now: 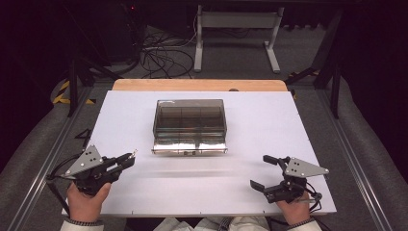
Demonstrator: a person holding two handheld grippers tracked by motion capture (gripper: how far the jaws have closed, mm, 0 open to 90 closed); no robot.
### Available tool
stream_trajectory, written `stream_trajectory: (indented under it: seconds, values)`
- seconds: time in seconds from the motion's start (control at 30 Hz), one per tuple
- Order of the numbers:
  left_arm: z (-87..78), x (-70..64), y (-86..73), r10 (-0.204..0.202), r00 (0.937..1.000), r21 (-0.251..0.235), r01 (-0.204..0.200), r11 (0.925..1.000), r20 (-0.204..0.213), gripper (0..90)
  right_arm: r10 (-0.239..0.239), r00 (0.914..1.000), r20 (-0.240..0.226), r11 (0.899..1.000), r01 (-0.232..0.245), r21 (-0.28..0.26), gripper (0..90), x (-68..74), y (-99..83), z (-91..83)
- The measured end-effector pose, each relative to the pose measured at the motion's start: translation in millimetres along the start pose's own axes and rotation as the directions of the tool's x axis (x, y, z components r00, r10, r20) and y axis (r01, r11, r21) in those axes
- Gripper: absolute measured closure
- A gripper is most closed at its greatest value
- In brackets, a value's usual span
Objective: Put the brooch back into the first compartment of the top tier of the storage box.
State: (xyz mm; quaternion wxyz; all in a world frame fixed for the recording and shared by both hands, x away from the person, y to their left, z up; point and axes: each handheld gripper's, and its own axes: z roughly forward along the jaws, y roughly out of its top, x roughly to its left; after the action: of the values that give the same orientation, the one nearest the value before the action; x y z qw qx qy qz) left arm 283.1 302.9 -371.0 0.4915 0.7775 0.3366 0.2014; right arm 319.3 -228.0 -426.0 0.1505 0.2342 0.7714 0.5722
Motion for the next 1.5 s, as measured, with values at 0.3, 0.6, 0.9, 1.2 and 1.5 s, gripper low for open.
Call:
stream_trajectory:
  seconds: [0.3,0.6,0.9,1.2,1.5]
  values:
    - [4.4,-1.9,11.1,0.014,0.9999,-0.006,-0.014,0.9999,0.009,78.8,0.001,1.0000,0.001,1.000,-0.001,-0.003,3.4,0.0,0.6,0.0]
    - [16.3,-0.4,28.9,0.011,0.9996,-0.012,-0.011,0.9999,0.028,78.8,0.005,1.0000,0.002,1.000,-0.005,-0.005,3.4,-0.1,0.5,-0.2]
    - [28.7,2.0,42.9,0.009,0.9990,-0.010,-0.009,0.9999,0.043,78.8,0.004,1.0000,0.002,1.000,-0.004,-0.004,3.4,-0.3,0.5,-0.1]
    - [45.7,1.2,53.1,0.003,0.9977,-0.006,-0.003,1.0000,0.068,78.7,0.002,1.0000,0.003,1.000,-0.002,-0.003,3.4,-0.4,0.4,-0.3]
    - [60.9,-0.4,63.3,0.004,0.9974,0.000,-0.004,1.0000,0.072,78.7,0.002,1.0000,0.001,1.000,-0.002,-0.002,3.4,-0.4,0.3,-0.5]
